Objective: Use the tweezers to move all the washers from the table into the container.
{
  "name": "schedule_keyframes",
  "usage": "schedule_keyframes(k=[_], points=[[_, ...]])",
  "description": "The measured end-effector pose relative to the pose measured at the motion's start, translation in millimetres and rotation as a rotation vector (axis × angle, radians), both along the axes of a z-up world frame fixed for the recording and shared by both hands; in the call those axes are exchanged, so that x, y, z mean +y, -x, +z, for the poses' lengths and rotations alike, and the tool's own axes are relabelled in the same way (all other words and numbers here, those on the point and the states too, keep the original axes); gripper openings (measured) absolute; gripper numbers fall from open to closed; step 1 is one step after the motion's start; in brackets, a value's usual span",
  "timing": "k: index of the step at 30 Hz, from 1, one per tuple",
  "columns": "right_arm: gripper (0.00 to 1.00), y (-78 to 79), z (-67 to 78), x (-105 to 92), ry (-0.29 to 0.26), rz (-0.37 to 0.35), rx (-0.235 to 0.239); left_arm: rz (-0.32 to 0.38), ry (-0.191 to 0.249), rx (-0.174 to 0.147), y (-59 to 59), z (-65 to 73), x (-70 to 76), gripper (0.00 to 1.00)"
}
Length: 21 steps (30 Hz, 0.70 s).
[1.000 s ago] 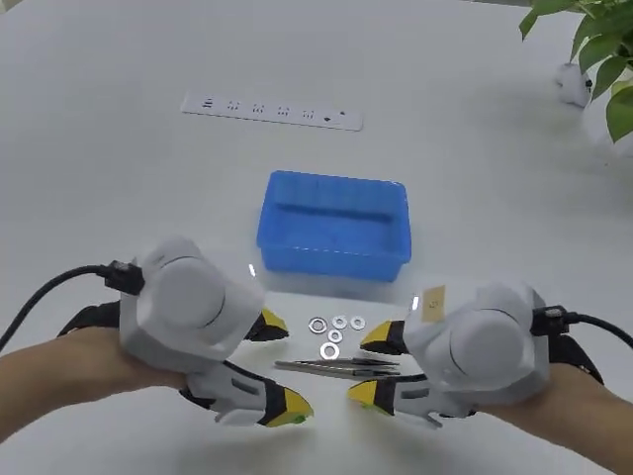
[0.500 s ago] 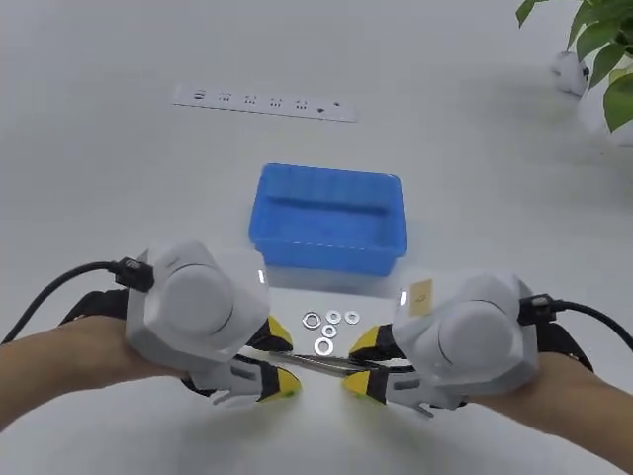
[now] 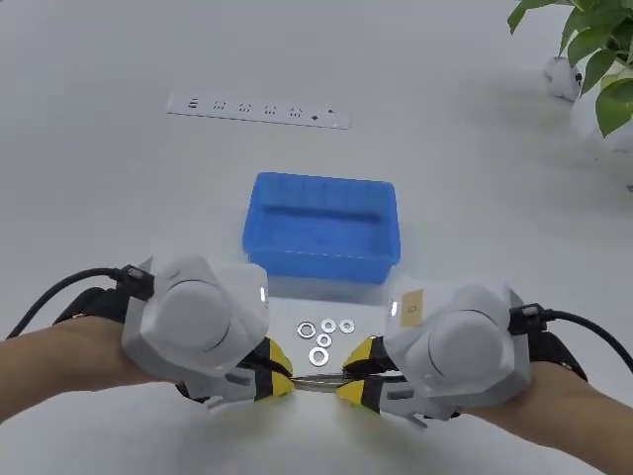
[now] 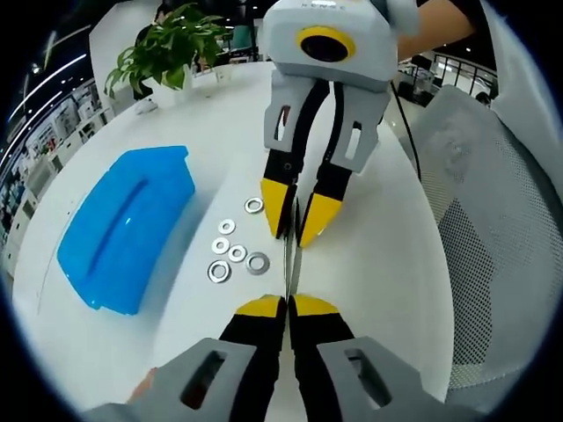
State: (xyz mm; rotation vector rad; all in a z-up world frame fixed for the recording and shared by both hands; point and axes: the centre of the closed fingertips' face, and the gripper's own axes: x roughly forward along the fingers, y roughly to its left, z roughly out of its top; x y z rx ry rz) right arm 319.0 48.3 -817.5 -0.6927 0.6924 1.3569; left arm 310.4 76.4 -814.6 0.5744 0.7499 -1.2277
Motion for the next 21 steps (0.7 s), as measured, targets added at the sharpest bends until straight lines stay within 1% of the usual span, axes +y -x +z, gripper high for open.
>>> schedule_keyframes(k=[1, 3, 6, 8, 9, 11, 14, 17, 19, 21], points=[[0.1, 0.1, -0.1, 0.1, 0.002, 0.005, -0.005, -0.002, -0.003, 0.002, -0.1, -0.3, 0.1, 0.06], [0.09, 2.4, 0.0, 0.6, -0.001, 0.039, -0.026, 0.011, -0.008, 0.005, -1.3, -0.6, 0.6, 0.06], [0.08, 3.7, 0.3, 0.4, -0.016, 0.051, -0.03, 0.018, -0.018, -0.004, -3.1, -0.5, 1.1, 0.07], [0.07, 5.2, 0.5, 1.1, -0.018, 0.061, -0.039, 0.019, -0.027, -0.019, -4.2, -0.5, 1.3, 0.07], [0.07, 8.2, 0.7, 2.4, -0.017, 0.078, -0.047, 0.012, -0.033, -0.024, -3.1, -0.3, 0.6, 0.08], [0.06, 10.8, 0.9, 3.9, -0.022, 0.076, -0.055, 0.006, -0.043, -0.036, -1.7, -0.2, 0.4, 0.08], [0.06, 13.0, 1.2, 4.5, -0.031, 0.076, -0.068, -0.006, -0.046, -0.039, 0.5, -0.2, -1.1, 0.08], [0.06, 14.6, 5.1, 4.6, -0.041, 0.073, -0.074, -0.012, -0.048, -0.042, 1.1, -0.1, -0.9, 0.08], [0.06, 14.1, 10.9, 5.1, -0.058, 0.07, -0.079, -0.006, -0.048, -0.04, 1.0, 0.0, -0.6, 0.09], [0.06, 14.2, 17.3, 7.1, -0.082, 0.07, -0.083, -0.015, -0.051, -0.049, 0.5, 0.3, -0.6, 0.09]])
